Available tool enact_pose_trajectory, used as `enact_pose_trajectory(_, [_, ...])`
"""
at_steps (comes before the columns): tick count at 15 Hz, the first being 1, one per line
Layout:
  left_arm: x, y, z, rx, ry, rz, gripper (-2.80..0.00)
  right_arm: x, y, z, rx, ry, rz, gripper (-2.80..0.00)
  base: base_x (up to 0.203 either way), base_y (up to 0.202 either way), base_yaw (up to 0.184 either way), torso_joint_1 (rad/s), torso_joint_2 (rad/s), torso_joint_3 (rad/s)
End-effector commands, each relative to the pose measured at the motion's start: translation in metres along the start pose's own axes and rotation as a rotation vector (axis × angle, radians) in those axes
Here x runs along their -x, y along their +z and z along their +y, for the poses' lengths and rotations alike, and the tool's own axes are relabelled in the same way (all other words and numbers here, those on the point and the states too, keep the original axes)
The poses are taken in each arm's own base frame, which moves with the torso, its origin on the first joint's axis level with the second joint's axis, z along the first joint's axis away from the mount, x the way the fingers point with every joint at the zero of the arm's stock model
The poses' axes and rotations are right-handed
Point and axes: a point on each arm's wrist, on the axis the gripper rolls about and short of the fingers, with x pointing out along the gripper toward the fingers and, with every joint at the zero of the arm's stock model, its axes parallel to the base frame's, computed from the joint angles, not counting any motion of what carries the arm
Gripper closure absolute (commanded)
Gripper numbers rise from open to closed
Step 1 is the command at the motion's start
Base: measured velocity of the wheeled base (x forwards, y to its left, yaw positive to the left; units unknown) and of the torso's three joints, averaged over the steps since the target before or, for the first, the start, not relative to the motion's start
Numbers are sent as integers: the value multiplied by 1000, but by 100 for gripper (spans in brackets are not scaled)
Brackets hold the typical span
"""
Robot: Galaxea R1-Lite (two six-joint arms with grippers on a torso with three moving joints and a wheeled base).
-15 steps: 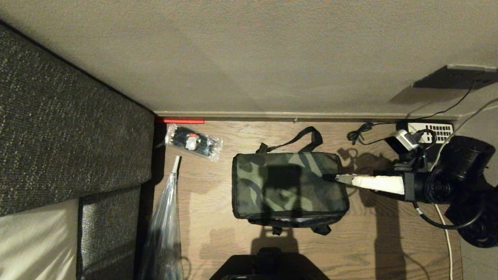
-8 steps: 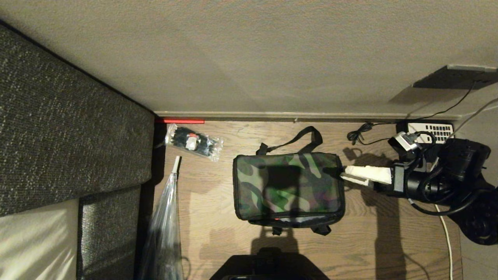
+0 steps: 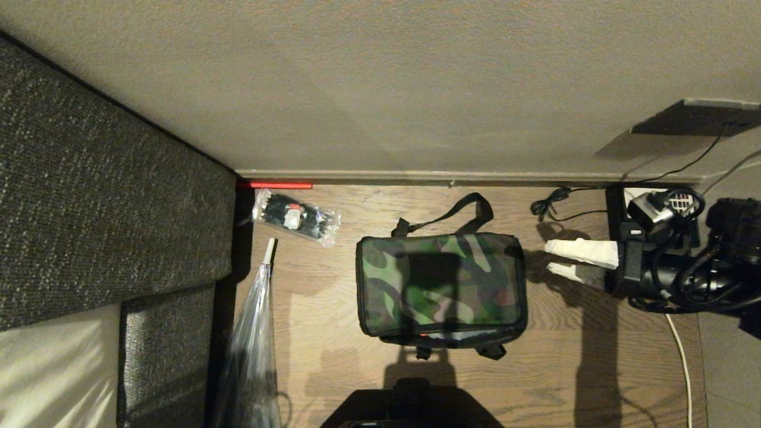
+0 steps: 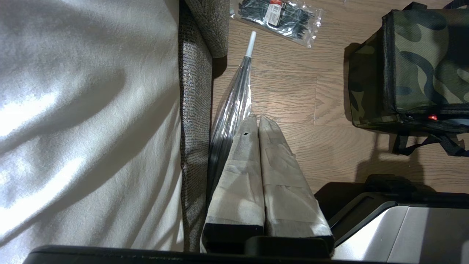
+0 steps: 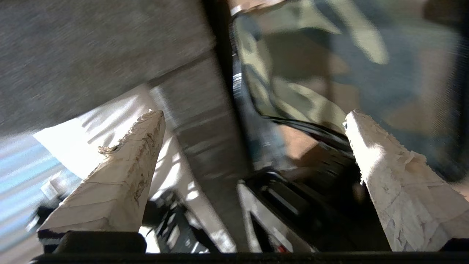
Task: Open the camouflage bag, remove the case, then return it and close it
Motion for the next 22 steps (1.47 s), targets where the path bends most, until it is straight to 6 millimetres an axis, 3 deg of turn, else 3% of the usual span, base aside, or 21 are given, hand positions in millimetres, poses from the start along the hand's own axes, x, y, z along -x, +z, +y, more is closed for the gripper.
enact_pose_trajectory(1, [0, 0, 0, 0, 0, -1, 0, 41, -16, 51, 42, -137, -40, -280, 0, 0, 0, 0, 0, 0])
enact_pose_trajectory(3, [0, 0, 0, 0, 0, -1, 0, 63, -37, 70, 80, -291, -54, -280, 0, 0, 0, 0, 0, 0])
enact_pose_trajectory(4, [0, 0, 0, 0, 0, -1, 0, 73, -46, 79, 102, -354, -68, 0, 0, 0, 0, 0, 0, 0])
enact_pose_trajectory(8, [0, 0, 0, 0, -1, -1, 0, 106, -77, 107, 232, -553, -109, 0, 0, 0, 0, 0, 0, 0])
enact_pose_trajectory(12, [0, 0, 0, 0, 0, -1, 0, 137, -126, 125, 401, -653, -144, 0, 0, 0, 0, 0, 0, 0])
enact_pose_trajectory(15, [0, 0, 0, 0, 0, -1, 0, 150, -182, 109, 563, -728, -156, 0, 0, 0, 0, 0, 0, 0])
enact_pose_trajectory(17, [0, 0, 0, 0, 0, -1, 0, 153, -209, 92, 596, -892, -197, 0, 0, 0, 0, 0, 0, 0])
enact_pose_trajectory(22, [0, 0, 0, 0, 0, -1, 0, 158, -226, 84, 662, -854, -460, 0, 0, 0, 0, 0, 0, 0])
